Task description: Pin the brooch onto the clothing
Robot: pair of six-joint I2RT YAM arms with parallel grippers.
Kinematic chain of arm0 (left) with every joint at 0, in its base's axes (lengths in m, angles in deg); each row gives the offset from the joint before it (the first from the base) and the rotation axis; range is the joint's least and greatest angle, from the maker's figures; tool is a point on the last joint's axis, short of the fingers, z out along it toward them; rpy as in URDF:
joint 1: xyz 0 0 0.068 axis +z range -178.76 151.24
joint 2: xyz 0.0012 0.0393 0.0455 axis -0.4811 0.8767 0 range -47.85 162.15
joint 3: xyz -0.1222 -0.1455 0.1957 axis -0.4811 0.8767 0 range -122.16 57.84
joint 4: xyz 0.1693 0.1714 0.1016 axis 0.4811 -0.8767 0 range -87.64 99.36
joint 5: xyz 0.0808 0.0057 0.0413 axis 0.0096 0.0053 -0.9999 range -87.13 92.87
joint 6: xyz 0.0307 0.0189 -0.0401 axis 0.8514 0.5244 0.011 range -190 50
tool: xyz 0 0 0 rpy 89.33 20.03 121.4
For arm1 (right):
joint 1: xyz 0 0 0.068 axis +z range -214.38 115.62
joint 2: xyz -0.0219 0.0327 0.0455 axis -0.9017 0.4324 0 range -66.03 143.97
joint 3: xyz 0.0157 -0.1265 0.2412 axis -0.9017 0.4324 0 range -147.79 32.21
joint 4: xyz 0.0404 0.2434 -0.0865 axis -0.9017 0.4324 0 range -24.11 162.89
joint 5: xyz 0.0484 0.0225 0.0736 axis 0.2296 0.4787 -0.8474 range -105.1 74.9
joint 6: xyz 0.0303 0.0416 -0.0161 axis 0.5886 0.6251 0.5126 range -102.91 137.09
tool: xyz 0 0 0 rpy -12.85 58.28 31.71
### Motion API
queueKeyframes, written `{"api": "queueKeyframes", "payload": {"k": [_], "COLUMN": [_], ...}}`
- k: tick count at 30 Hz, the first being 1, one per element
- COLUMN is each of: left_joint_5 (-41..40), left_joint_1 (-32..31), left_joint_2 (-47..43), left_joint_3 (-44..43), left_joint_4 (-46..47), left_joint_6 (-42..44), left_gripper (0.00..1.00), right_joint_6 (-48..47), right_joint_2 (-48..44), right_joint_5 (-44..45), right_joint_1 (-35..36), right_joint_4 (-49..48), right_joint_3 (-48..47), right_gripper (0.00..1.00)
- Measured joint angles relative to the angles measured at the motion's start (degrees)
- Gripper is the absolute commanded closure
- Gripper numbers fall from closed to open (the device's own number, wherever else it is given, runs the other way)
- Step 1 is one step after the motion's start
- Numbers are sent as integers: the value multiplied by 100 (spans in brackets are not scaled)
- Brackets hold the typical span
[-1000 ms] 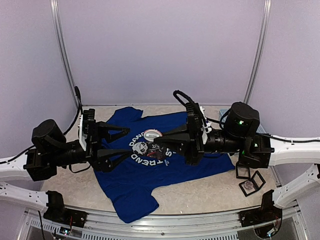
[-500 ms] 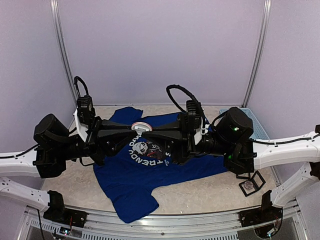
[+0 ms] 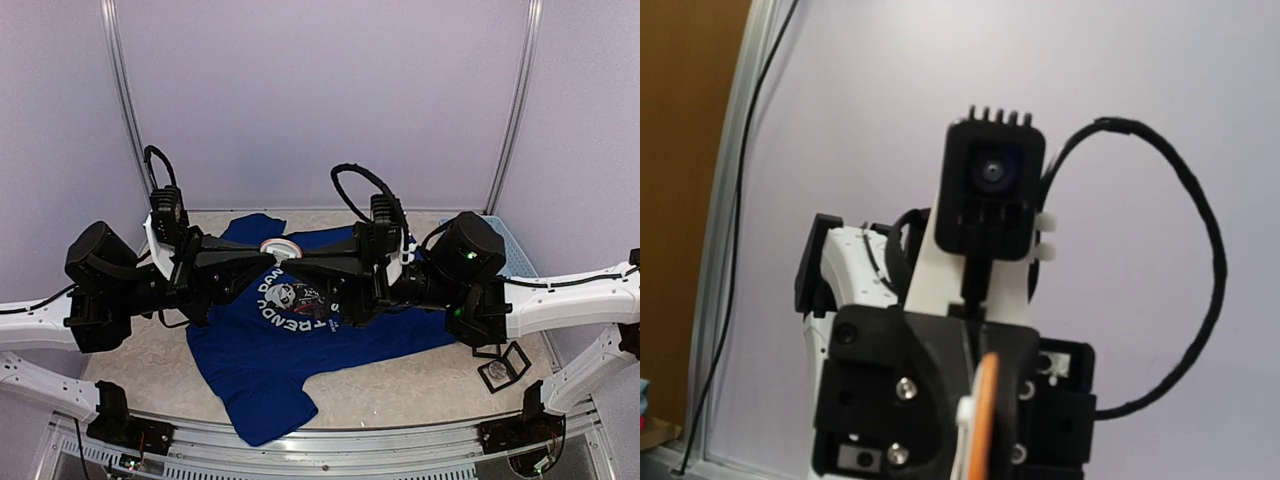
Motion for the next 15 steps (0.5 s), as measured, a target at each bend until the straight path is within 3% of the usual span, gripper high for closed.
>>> {"api": "queueKeyframes", "payload": {"k": [2,3,7,8,12,15], "left_joint_5": [0,-2,-179,-289,-887,-1268], "left_joint_1": [-2,-2,-31,-39,-39,-39], "left_joint_2": [0,-2,-61,-66,-66,-37], "left_joint_3": [-2,-2,-42,-105,-656,-1215], "left_joint_4": [-4,-9,-293,-470,-1622,-2599], "left_joint_6": [48,61,105,125,282,472], "left_gripper": [100,100,100,100,100,100], "right_joint_6": [11,15,-17,-44,-149,-195], "right_joint_2": [0,0,-61,-125,-625,-951], "right_joint_5": [-2,-2,72,103,-39,-44], "right_joint_1": [0,0,-17,-59,-424,-807], "right_joint_4": [9,11,367,649,2411,3724], "right_joint_3": [-7,-7,-55,-76,-448,-1036], "right_gripper": [100,95,17,9,7,18]}}
